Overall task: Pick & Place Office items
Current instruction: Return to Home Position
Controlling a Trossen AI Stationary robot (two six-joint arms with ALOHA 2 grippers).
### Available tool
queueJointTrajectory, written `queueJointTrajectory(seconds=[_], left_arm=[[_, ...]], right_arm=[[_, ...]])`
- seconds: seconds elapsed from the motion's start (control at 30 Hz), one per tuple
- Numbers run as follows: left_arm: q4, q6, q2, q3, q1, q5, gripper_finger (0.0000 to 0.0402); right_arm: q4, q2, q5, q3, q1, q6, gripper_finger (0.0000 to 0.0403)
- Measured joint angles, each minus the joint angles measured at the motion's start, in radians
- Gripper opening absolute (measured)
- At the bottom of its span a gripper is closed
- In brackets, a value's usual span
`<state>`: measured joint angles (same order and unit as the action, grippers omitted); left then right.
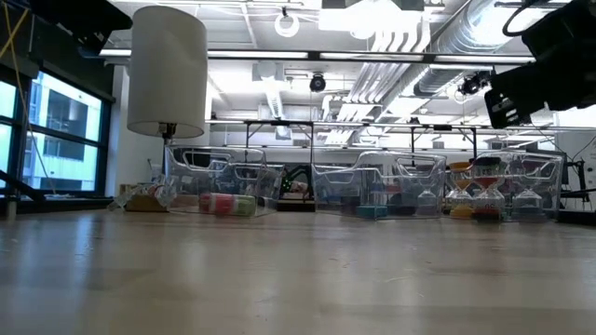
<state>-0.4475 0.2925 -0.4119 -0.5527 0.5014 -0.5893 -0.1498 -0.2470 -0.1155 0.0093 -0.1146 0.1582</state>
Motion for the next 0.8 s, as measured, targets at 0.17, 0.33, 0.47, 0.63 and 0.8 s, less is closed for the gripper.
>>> queueJointTrajectory(seconds=[0.17,0.33,0.47,0.63,0.8], left_arm=[[0.0,0.012,-0.002,0.0,0.0,0.0,0.0001],[-0.021,0.009,-0.002,0.0,0.0,-0.003,0.0001],[-0.049,0.019,0.001,0.007,0.0,-0.01,0.0001],[-0.049,0.018,0.033,0.077,0.001,0.024,0.0001],[0.043,0.036,0.142,0.197,0.0,0.035,0.0001]], right_arm=[[-0.021,0.0,0.101,0.0,0.0,-0.029,0.0002],[-0.004,0.0,0.181,-0.001,0.0,-0.007,0.0004],[0.013,-0.001,0.216,-0.001,0.0,0.038,0.0004],[0.022,-0.001,0.214,-0.001,0.0,0.039,0.0005],[0.036,-0.001,0.214,-0.002,0.0,0.039,0.0003]])
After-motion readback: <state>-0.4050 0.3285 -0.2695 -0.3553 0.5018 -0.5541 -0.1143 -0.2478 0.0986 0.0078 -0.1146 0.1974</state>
